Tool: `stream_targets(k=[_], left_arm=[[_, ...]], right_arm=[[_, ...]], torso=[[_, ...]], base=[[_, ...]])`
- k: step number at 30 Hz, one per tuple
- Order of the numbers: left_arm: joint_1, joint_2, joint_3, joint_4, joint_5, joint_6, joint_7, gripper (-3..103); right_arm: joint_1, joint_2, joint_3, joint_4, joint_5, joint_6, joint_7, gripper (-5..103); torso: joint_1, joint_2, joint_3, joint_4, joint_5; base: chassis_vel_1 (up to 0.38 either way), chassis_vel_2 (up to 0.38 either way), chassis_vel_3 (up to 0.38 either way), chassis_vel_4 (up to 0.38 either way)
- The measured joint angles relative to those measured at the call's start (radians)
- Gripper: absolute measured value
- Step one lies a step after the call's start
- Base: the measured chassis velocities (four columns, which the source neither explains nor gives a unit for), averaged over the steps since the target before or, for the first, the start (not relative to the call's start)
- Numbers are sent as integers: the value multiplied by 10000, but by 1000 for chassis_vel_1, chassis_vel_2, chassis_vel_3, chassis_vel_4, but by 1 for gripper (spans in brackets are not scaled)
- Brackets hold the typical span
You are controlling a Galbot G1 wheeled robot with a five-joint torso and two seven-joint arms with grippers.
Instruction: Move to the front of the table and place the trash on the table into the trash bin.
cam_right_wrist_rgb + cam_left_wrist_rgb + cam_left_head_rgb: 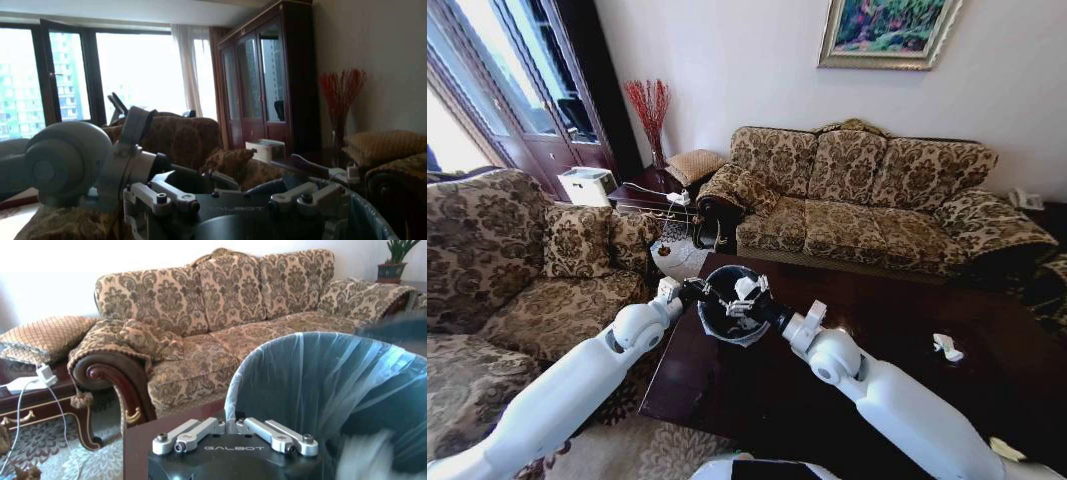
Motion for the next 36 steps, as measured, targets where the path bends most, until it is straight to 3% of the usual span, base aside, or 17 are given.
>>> stream_targets(k=[8, 17, 29, 31, 36], left_arm=[[167, 125, -264, -126, -26, 31, 0, 2], [381, 113, -554, -163, 19, 11, 57, 2], [394, 68, -505, -173, 25, 78, 60, 2], [422, 19, -494, -142, 30, 90, 60, 2], [445, 1, -460, -124, 41, 105, 54, 2]], right_arm=[[501, -109, -80, 153, -489, -677, 277, 100], [532, -235, -198, 296, -464, -274, -108, 100], [502, -393, -153, 532, -774, -658, -29, 100], [377, -504, -64, 538, -980, -355, -132, 100], [282, -730, 160, 726, -1081, -1092, -266, 100]], torso=[[1, 0, 0, 2, -2], [1, 0, 1, -4, 2], [1, 0, 0, 0, 0], [0, 0, 0, -3, 1], [0, 0, 0, 0, -3]], base=[[0, 0, 0, 0], [0, 0, 0, 0], [0, 0, 0, 0], [0, 0, 0, 0], [0, 0, 0, 0]])
